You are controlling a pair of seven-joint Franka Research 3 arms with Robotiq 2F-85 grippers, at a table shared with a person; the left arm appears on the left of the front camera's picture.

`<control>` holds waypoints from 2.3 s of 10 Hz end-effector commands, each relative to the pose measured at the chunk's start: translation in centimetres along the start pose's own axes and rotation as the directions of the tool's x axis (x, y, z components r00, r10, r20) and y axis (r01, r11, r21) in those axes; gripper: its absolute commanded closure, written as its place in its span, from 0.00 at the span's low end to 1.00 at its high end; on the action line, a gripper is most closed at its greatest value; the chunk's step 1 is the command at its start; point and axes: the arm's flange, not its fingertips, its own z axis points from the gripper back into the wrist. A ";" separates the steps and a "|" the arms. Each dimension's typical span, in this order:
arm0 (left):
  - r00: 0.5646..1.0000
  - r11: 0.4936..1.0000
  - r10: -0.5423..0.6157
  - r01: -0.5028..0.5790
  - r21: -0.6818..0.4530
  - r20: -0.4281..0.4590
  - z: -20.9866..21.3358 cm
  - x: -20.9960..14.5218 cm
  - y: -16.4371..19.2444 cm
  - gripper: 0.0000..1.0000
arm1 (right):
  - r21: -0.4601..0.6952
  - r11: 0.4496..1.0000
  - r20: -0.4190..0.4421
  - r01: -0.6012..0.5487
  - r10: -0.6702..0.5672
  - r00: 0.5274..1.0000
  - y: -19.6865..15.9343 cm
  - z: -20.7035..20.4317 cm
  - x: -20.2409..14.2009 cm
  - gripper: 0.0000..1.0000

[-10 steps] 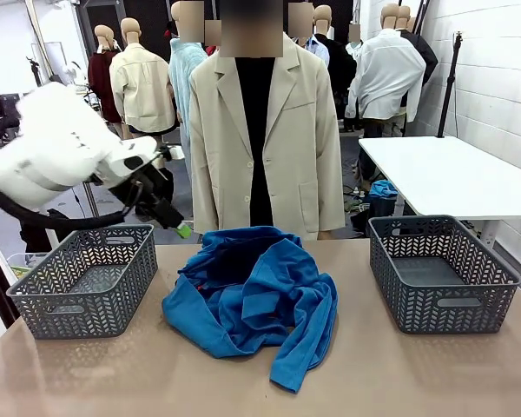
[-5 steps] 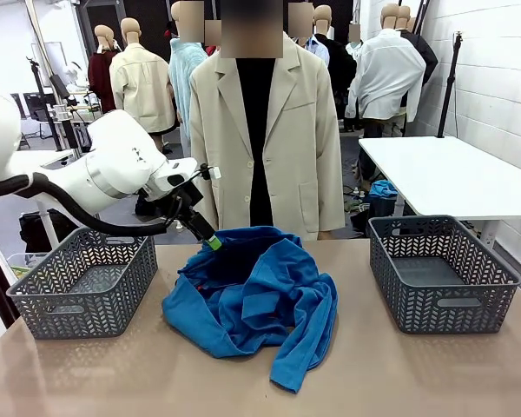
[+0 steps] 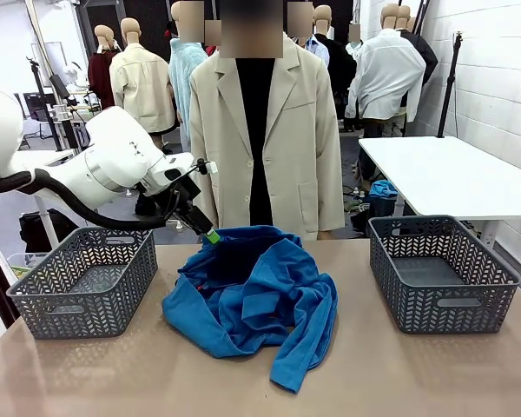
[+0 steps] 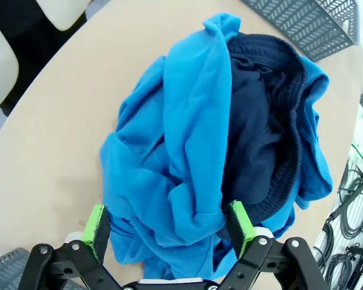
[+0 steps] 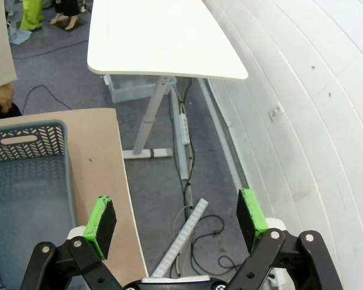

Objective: Sort the tops and bottoms.
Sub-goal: Lift clothes from the center of the table with your left hand.

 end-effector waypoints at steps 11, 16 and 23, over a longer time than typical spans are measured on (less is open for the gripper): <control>0.999 0.996 -0.016 0.020 -0.084 0.049 0.4 -0.7 0.5 1.00 | -0.005 1.000 -0.002 -0.020 0.020 1.000 0.2 0.0 0.0 0.00; 0.998 0.996 -0.023 0.028 -0.090 0.056 1.6 -0.8 -0.6 1.00 | -0.005 1.000 -0.002 -0.020 0.020 1.000 0.2 0.0 0.0 0.00; 0.977 0.956 -0.214 0.207 0.207 0.012 18.7 7.8 -9.4 1.00 | -0.005 1.000 -0.002 -0.020 0.020 1.000 0.2 0.0 0.0 0.00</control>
